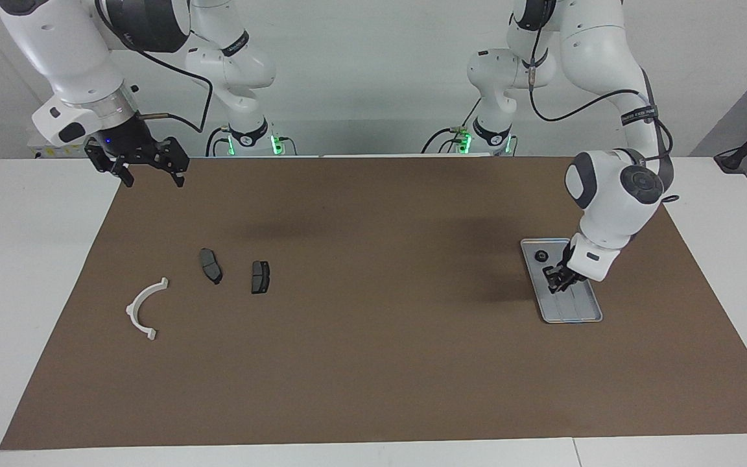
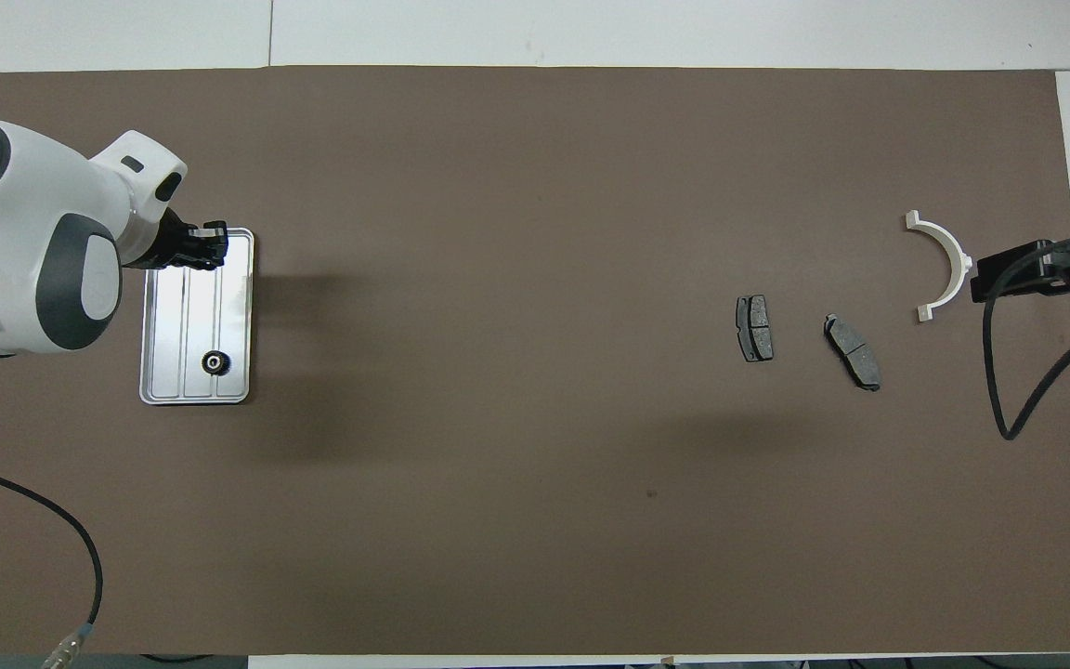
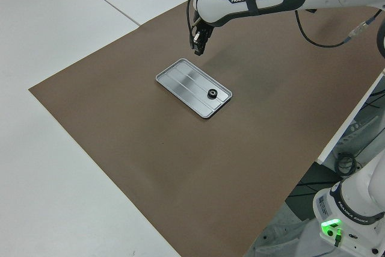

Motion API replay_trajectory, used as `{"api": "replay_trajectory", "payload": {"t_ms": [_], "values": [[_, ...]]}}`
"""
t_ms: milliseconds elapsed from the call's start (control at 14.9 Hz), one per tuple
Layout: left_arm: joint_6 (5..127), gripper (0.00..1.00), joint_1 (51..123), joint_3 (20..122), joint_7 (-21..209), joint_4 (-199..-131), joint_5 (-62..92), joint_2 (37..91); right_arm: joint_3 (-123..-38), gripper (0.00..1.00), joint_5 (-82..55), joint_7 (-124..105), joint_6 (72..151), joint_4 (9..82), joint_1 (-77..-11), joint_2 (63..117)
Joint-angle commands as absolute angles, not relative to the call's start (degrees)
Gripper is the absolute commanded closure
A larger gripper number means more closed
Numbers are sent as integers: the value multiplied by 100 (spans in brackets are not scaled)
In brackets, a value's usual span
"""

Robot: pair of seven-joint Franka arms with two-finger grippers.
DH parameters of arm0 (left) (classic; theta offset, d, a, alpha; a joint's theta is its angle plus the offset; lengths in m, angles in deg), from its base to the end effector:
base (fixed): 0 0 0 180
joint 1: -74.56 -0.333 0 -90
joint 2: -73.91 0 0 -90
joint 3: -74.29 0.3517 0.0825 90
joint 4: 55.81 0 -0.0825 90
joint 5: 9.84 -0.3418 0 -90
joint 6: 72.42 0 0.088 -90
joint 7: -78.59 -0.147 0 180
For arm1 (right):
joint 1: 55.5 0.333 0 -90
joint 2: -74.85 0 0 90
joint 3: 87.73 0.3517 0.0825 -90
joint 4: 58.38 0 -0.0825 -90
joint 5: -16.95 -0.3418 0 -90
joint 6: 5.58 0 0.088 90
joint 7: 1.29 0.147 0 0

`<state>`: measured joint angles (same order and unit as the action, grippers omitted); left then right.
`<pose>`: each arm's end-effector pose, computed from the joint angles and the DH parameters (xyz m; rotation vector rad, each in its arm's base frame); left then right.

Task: Pick bearing gear from pile to tray
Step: 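Carry the black part with the left gripper over the tray, then lower the part into the tray and open the left gripper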

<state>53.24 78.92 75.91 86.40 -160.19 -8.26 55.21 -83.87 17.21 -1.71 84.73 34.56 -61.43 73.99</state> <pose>0.6160 -0.0327 0.3794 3.1189 0.1598 0.0683 0.5049 -0.0186 0.6063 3.1360 -0.0450 -0.0487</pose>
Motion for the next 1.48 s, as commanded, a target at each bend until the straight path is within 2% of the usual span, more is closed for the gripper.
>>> {"api": "replay_trajectory", "payload": {"t_ms": [0,470,1410], "values": [[5371,100,7702,7534,8369,-15943,-1131,5343,-8342,0,1598,-111,8547,3593,-6227,7283],[5458,100,7192,7534,7982,-16179,-1177,5272,-8342,0,1598,-111,8547,3593,-6227,7283],[6169,100,7271,7517,8219,-16786,-773,5351,-8342,0,1598,-112,8539,3602,-6236,7283]]}}
